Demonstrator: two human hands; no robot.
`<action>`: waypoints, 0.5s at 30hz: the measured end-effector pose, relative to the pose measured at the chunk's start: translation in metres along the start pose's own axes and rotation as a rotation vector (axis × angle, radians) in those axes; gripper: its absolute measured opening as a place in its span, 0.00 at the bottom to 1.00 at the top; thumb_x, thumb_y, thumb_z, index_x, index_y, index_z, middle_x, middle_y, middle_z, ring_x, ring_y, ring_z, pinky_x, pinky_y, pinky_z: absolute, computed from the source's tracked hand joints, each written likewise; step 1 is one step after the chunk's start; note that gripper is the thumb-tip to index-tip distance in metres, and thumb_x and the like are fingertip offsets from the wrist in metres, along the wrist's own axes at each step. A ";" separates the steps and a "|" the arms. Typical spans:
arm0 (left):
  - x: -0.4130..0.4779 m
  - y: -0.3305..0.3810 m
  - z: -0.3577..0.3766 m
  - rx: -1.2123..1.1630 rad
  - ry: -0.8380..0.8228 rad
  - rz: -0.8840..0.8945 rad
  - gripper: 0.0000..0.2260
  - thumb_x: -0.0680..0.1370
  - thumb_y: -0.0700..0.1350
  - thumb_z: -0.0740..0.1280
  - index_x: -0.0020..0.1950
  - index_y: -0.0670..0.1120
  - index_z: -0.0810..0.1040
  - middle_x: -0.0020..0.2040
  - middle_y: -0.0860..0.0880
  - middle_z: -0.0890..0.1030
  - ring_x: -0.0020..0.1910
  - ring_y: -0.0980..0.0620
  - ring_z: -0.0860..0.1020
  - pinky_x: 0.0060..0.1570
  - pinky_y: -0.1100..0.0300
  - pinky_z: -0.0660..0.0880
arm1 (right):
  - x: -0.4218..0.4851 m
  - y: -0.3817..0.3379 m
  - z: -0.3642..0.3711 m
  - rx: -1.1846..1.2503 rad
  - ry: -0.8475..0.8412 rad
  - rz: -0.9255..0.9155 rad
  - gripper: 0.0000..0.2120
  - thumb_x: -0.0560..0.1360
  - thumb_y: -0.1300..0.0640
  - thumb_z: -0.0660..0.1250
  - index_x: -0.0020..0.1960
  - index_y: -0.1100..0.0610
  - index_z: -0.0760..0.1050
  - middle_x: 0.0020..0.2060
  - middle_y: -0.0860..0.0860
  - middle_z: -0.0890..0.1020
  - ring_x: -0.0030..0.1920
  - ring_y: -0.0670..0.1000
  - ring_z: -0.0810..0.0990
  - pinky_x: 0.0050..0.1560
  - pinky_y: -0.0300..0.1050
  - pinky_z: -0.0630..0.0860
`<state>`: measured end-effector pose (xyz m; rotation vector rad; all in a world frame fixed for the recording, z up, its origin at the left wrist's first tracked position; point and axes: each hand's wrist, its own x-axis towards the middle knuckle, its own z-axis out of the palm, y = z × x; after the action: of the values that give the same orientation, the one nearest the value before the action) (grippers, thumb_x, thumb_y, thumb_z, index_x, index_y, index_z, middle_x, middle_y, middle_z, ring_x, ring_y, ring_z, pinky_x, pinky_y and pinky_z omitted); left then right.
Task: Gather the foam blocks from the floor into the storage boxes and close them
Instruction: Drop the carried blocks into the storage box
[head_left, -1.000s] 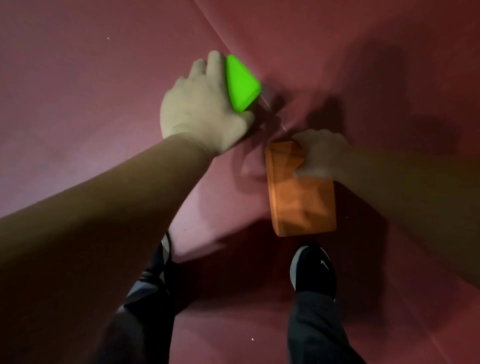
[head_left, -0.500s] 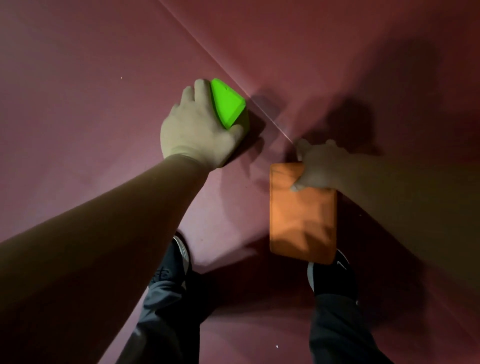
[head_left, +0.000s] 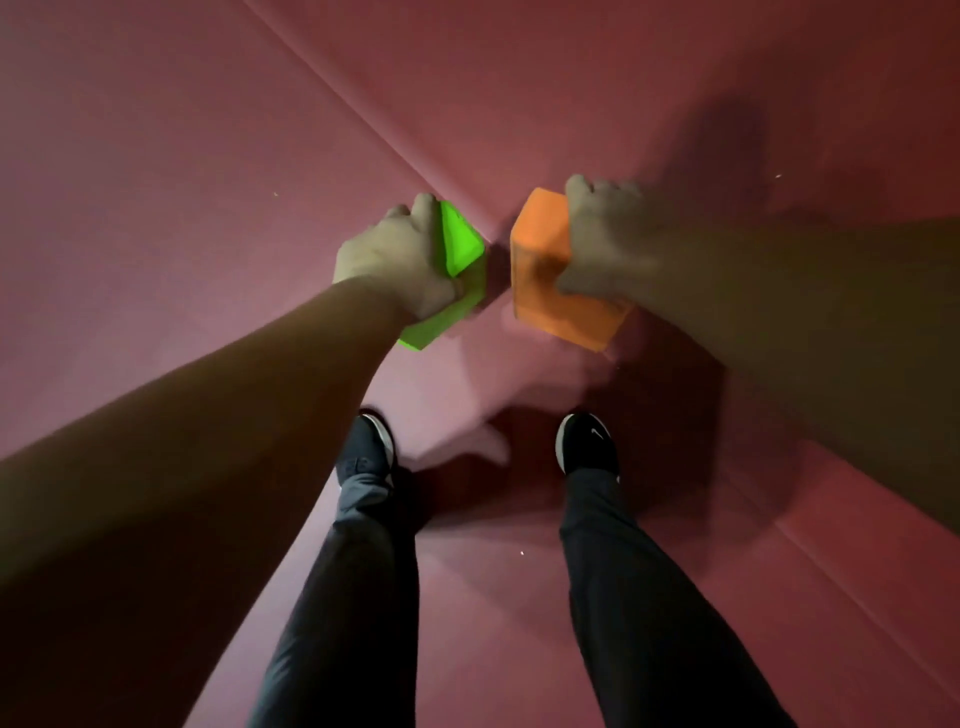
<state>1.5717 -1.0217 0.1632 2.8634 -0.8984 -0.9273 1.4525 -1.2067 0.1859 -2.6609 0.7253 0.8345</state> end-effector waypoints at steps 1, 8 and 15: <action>-0.012 0.007 -0.029 0.014 0.009 0.018 0.35 0.68 0.63 0.73 0.67 0.48 0.65 0.62 0.43 0.76 0.59 0.37 0.79 0.47 0.48 0.70 | -0.011 -0.003 -0.022 -0.014 0.041 0.003 0.31 0.62 0.50 0.73 0.62 0.55 0.68 0.61 0.59 0.77 0.62 0.64 0.75 0.62 0.57 0.75; -0.096 0.060 -0.223 0.002 0.127 0.116 0.36 0.68 0.60 0.76 0.69 0.50 0.65 0.62 0.44 0.76 0.59 0.37 0.79 0.49 0.49 0.72 | -0.118 -0.017 -0.187 0.005 0.195 0.086 0.34 0.65 0.50 0.75 0.66 0.53 0.65 0.65 0.55 0.73 0.66 0.61 0.74 0.61 0.55 0.73; -0.181 0.102 -0.396 0.065 0.292 0.183 0.35 0.69 0.61 0.76 0.70 0.50 0.66 0.62 0.45 0.76 0.60 0.38 0.79 0.51 0.46 0.75 | -0.209 -0.023 -0.347 0.017 0.459 -0.004 0.33 0.66 0.51 0.74 0.68 0.55 0.65 0.65 0.56 0.73 0.65 0.63 0.74 0.61 0.56 0.72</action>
<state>1.6117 -1.0791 0.6051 2.8032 -1.1461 -0.4564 1.4760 -1.2398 0.5891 -2.8645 0.8183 0.2066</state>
